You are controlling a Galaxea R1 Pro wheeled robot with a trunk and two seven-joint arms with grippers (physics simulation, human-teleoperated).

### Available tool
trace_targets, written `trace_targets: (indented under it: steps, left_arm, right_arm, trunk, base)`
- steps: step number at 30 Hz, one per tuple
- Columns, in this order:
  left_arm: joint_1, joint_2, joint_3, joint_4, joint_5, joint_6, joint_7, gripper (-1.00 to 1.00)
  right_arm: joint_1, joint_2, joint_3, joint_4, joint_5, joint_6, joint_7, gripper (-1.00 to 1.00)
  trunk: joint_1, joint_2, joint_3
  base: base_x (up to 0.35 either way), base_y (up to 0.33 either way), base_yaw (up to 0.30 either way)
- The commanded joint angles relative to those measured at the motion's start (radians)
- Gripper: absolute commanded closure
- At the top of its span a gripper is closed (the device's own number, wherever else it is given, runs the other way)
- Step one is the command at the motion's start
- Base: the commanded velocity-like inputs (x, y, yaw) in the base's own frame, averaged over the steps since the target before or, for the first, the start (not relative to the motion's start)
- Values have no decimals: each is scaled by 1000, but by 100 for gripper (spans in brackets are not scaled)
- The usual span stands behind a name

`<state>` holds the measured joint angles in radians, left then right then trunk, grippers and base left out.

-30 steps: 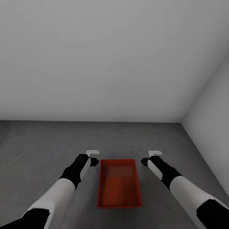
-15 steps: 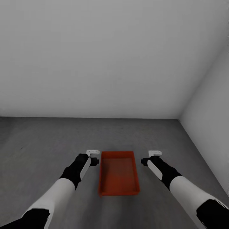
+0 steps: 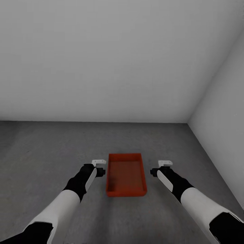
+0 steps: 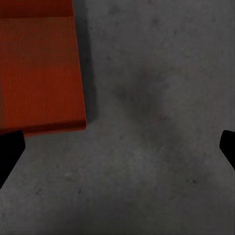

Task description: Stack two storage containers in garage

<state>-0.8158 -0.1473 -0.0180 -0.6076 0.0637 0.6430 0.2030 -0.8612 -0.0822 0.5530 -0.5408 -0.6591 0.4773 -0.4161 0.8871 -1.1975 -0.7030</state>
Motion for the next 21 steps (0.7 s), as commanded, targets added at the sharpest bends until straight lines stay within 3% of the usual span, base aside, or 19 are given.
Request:
trace_targets:
  steps: [1,12,16,21]
  left_arm:
    - [0,0,-2,-1,7,4,7,-100]
    - [0,12,-2,25,16,1,8,-100]
    - [-1,18,0,132,17,-34,6,-100]
    - [-1,34,1,304,21,-170,1,-100]
  right_arm:
    - [-1,-1,8,-2,-10,3,-9,-100]
    - [7,0,16,5,-9,2,-5,-100]
    - [5,1,17,19,-10,1,-3,-100]
    - [0,2,18,25,-11,0,-3,-100]
  trunk:
    - [0,-1,-1]
    - [0,-1,-1]
    - [0,-1,-1]
    - [0,-1,-1]
  base:
    - [-51,0,0]
    - [-10,0,0]
    - [0,0,0]
    - [0,0,0]
